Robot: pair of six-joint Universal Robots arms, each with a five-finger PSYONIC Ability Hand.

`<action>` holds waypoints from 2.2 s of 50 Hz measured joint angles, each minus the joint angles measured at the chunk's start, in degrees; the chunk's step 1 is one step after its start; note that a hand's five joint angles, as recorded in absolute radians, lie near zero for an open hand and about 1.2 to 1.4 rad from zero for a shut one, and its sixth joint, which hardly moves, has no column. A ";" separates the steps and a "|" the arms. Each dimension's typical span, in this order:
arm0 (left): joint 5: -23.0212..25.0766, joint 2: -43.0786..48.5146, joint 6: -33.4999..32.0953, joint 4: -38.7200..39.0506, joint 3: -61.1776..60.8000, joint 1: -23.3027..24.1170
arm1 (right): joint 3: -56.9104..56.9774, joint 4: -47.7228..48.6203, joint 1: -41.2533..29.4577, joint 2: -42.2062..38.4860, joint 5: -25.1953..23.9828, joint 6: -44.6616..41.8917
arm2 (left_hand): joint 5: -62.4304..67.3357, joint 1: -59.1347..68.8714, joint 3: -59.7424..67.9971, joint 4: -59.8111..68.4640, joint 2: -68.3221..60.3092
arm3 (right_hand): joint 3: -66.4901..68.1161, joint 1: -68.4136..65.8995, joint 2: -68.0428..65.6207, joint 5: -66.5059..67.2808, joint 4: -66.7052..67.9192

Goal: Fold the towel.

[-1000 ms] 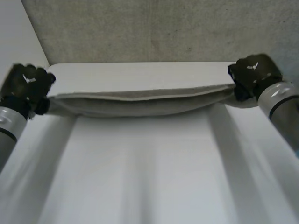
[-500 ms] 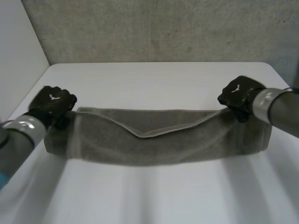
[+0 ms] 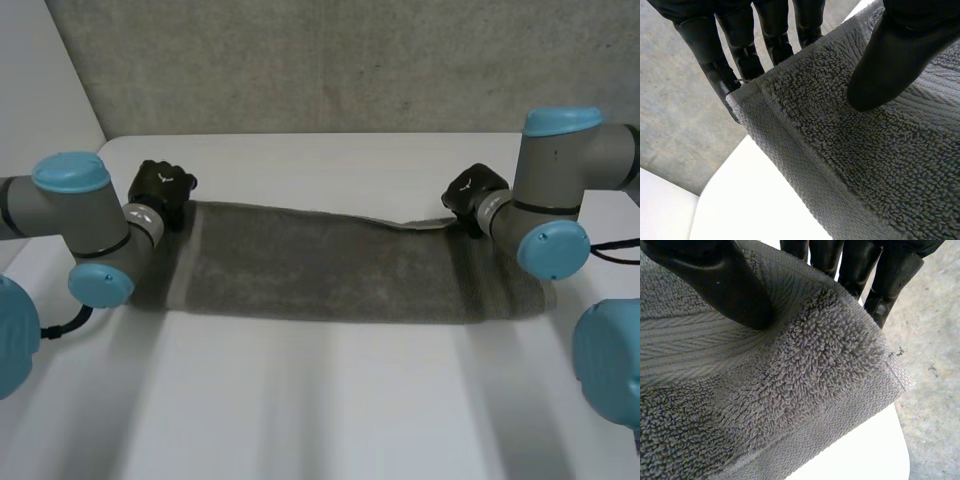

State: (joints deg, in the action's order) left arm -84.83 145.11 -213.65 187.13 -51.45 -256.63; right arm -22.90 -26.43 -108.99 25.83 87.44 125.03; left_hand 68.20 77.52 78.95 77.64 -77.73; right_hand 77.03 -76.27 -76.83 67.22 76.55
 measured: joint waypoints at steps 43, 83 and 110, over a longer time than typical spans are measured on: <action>5.45 -39.38 14.25 6.80 -44.81 -1.94 | -38.94 -5.94 3.11 36.36 -10.73 23.66 | -60.38 -60.18 -61.64 -60.18 59.99 | -62.23 61.69 62.03 -62.54 -61.89; 9.33 -40.33 17.57 19.13 -56.38 -4.23 | -75.12 39.54 13.67 35.58 -7.05 14.30 | -60.16 -60.13 -61.42 -60.18 59.88 | -1.02 1.63 1.50 -0.83 -0.37; 9.15 -40.49 17.62 19.96 -56.58 -4.64 | -55.45 42.43 -8.61 38.53 7.42 8.43 | -60.16 -60.13 -61.42 -60.18 59.89 | 0.11 1.04 0.57 -0.79 -0.06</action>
State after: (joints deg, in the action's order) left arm -75.68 104.62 -196.03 207.09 -108.03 -261.27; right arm -78.36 16.00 -117.61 64.36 94.86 133.46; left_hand 8.04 17.39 17.53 17.46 -17.84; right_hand 77.13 -75.23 -76.26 66.42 76.49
